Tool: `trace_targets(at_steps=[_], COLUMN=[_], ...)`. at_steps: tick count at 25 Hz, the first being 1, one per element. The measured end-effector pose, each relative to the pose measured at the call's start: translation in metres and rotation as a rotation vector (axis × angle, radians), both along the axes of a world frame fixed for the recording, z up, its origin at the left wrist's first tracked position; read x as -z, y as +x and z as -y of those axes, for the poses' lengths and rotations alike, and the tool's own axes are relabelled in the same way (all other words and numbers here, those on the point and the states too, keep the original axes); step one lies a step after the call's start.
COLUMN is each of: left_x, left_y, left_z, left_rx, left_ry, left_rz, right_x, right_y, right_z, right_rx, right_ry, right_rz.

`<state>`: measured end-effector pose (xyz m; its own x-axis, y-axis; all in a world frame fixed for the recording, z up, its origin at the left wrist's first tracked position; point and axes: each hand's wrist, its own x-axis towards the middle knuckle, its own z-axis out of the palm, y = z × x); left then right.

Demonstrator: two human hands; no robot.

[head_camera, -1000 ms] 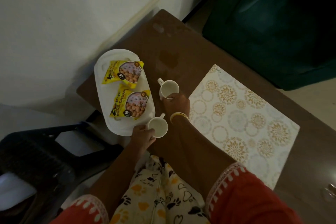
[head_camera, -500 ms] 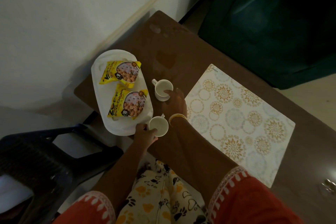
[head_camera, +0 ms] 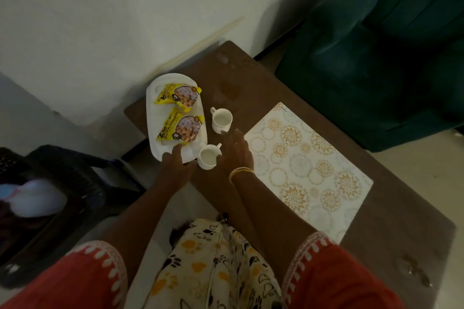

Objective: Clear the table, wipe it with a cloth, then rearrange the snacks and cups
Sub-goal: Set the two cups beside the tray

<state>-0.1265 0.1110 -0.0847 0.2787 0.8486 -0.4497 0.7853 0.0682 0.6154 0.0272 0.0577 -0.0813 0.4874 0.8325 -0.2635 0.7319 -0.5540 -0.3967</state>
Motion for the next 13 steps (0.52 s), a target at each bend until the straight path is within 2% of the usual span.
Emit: trace_targets(at_steps=[3, 6, 11, 13], left_x=[-0.027, -0.04, -0.043, -0.048], left_y=[-0.032, -0.066, -0.131, -0.164], left_z=[0.009, 0.014, 0.008, 0.003], left_rx=[-0.015, -0.009, -0.001, 0.061], left_ry=[0.023, 0.002, -0.06, -0.076], left_rz=[0.014, -0.045, -0.127, -0.157], right_x=[-0.028, -0.041, -0.042, -0.044], right_y=[-0.033, -0.069, -0.134, -0.166], right_z=[0.017, 0.026, 0.024, 0.023], right_rx=[-0.062, -0.14, -0.17, -0.137], right_ry=[0.067, 0.09, -0.005, -0.036], right_rz=[-0.079, -0.05, -0.116, -0.12])
